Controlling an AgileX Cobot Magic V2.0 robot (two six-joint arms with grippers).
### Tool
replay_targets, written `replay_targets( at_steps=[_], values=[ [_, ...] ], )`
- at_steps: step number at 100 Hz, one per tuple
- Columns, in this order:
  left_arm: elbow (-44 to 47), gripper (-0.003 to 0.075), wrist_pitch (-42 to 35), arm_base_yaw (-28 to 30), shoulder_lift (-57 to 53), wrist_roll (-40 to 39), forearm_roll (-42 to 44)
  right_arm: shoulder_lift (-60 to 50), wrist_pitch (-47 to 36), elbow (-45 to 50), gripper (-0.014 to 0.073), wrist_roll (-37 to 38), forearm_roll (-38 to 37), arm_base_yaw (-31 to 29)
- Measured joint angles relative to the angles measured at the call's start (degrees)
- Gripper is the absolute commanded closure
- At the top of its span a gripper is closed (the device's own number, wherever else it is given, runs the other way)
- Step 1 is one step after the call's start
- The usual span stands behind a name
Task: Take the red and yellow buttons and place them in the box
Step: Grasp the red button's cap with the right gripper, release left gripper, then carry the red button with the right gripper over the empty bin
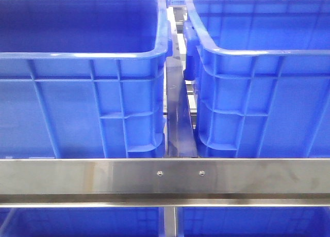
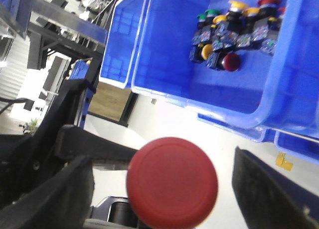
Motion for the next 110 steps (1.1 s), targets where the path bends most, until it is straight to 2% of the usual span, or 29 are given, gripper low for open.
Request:
replay_targets(
  at_steps=[8,25,32,46,53,59,61,72,79,85,110],
  values=[
    [0.0,0.0739,0.0,0.0,0.0,0.0,-0.1,-0.02,-0.49,0.0,0.0152,-0.03,-0.01,0.24],
    [0.0,0.0739,0.0,0.0,0.0,0.0,-0.1,0.02,-1.15,0.0,0.0455,-0.15,-0.01,0.24],
    [0.0,0.0739,0.0,0.0,0.0,0.0,-0.1,0.02,-1.25,0.0,0.0523,-0.49,-0.01,0.24],
    [0.0,0.0733,0.0,0.0,0.0,0.0,-0.1,0.02,-1.25,0.0,0.0535,-0.75,-0.01,0.24],
    [0.0,0.0676,0.0,0.0,0.0,0.0,-0.1,0.02,-1.38,0.0,0.0535,-0.79,-0.01,0.24],
    [0.0,0.0567,0.0,0.0,0.0,0.0,-0.1,0.02,-1.48,0.0,0.0535,-0.79,-0.01,0.24],
    [0.0,0.0554,0.0,0.0,0.0,0.0,-0.1,0.02,-1.48,0.0,0.0535,-0.79,-0.01,0.24],
    [0.0,0.0316,0.12,0.0,0.0,0.0,-0.1,0.02,-1.72,0.0,0.0535,-0.88,-0.01,0.24],
    [0.0,0.0228,0.12,0.0,0.0,-0.13,-0.1,0.02,-2.03,0.0,0.0535,-0.92,0.12,0.24],
    [0.0,0.0202,0.2,0.0,0.0,-0.5,0.01,0.02,-2.81,0.0,0.0535,-1.02,0.11,0.24],
    [0.0,0.0205,0.24,0.0,0.0,-2.09,0.34,0.11,-6.48,0.0,0.0535,-1.49,0.11,-0.03]
  ],
)
